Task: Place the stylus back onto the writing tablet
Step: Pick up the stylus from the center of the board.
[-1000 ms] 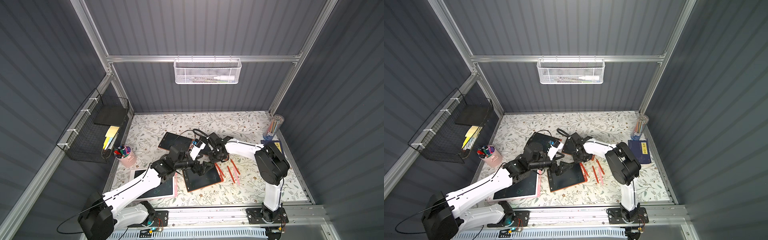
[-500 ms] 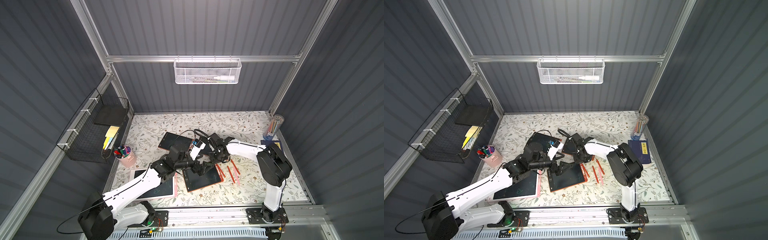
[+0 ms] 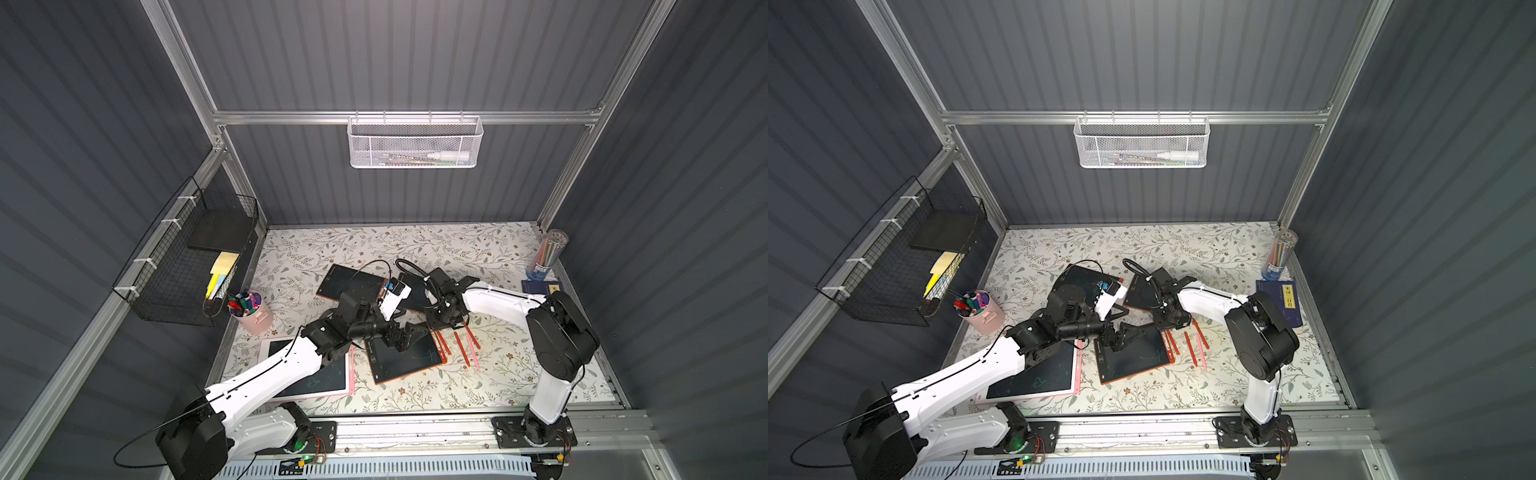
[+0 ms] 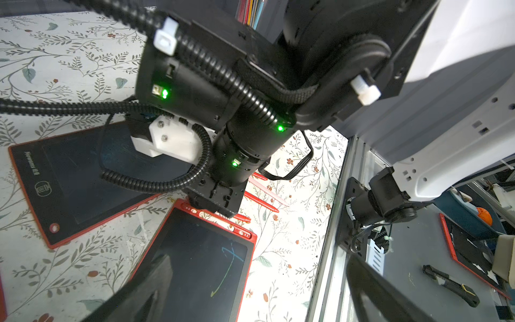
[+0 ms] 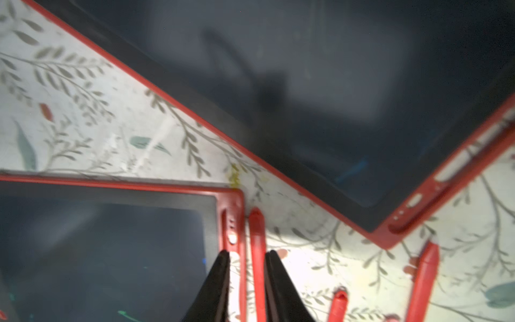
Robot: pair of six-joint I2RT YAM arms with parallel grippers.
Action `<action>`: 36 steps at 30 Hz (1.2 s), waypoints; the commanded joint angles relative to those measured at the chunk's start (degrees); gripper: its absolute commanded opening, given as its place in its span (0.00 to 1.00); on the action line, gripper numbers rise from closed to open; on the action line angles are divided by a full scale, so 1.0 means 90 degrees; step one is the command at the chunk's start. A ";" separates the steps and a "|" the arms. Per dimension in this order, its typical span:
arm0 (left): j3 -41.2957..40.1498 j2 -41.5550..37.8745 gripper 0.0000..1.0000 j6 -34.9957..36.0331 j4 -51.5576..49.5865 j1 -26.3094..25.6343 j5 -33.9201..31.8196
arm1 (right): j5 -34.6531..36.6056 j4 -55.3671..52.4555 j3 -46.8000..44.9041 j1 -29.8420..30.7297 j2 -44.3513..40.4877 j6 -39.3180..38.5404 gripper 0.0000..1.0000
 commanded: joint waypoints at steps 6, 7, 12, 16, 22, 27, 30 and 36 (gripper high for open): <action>-0.0078 0.0006 0.99 0.0126 0.0104 -0.0038 0.0078 | 0.0051 -0.0102 -0.0400 -0.0038 -0.0250 -0.0030 0.20; -0.0085 0.0004 0.99 0.0126 0.0110 -0.0038 0.0075 | 0.0046 -0.0094 -0.0431 -0.0038 -0.0265 -0.0025 0.20; -0.0085 0.0006 0.99 0.0126 0.0112 -0.0038 0.0084 | -0.0031 -0.0035 -0.0550 -0.0029 -0.0338 -0.0001 0.21; -0.0080 -0.0006 0.99 0.0116 0.0114 -0.0038 0.0088 | -0.0059 -0.0015 -0.0600 -0.0031 -0.0332 -0.0008 0.21; -0.0080 -0.0019 0.99 0.0116 0.0113 -0.0038 0.0086 | -0.0089 0.0005 -0.0626 0.0010 -0.0273 -0.0020 0.21; -0.0090 -0.0014 0.99 0.0106 0.0130 -0.0038 0.0086 | 0.0034 -0.0040 -0.0645 0.0061 -0.0256 -0.0062 0.22; -0.0084 -0.0008 0.99 0.0106 0.0128 -0.0038 0.0089 | 0.0290 -0.0158 -0.0616 0.0124 -0.0196 -0.0096 0.22; -0.0090 0.0001 0.99 0.0106 0.0130 -0.0038 0.0088 | 0.0807 -0.0372 -0.0555 0.0251 -0.0076 -0.0077 0.22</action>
